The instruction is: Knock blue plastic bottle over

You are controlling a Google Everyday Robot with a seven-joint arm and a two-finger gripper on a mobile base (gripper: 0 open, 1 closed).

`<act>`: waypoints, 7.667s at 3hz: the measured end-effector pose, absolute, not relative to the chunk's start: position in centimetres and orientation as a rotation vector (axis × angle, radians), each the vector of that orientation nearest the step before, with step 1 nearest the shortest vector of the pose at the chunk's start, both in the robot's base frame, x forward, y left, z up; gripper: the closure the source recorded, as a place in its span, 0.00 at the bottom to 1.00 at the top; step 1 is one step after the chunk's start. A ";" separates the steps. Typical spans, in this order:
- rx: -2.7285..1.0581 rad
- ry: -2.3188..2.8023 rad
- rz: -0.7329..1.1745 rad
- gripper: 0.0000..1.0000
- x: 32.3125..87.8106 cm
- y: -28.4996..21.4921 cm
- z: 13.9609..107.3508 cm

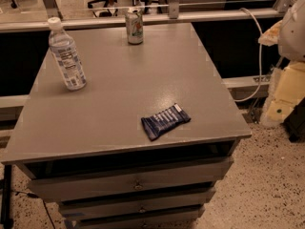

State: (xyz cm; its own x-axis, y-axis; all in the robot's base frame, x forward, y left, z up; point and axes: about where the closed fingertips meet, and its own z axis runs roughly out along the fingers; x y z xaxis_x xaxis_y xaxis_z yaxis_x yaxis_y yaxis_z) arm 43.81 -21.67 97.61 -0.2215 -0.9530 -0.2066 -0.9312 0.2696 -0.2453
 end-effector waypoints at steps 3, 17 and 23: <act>-1.640 2.004 0.141 0.00 49.9 -13.9 97.6; -1.938 1.653 0.413 1.00 66.7 7.0 89.0; -2.322 1.638 0.406 0.00 61.7 5.0 85.3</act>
Offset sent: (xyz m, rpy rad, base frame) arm 0.0665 0.0757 -0.0063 0.2632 -0.0859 0.1097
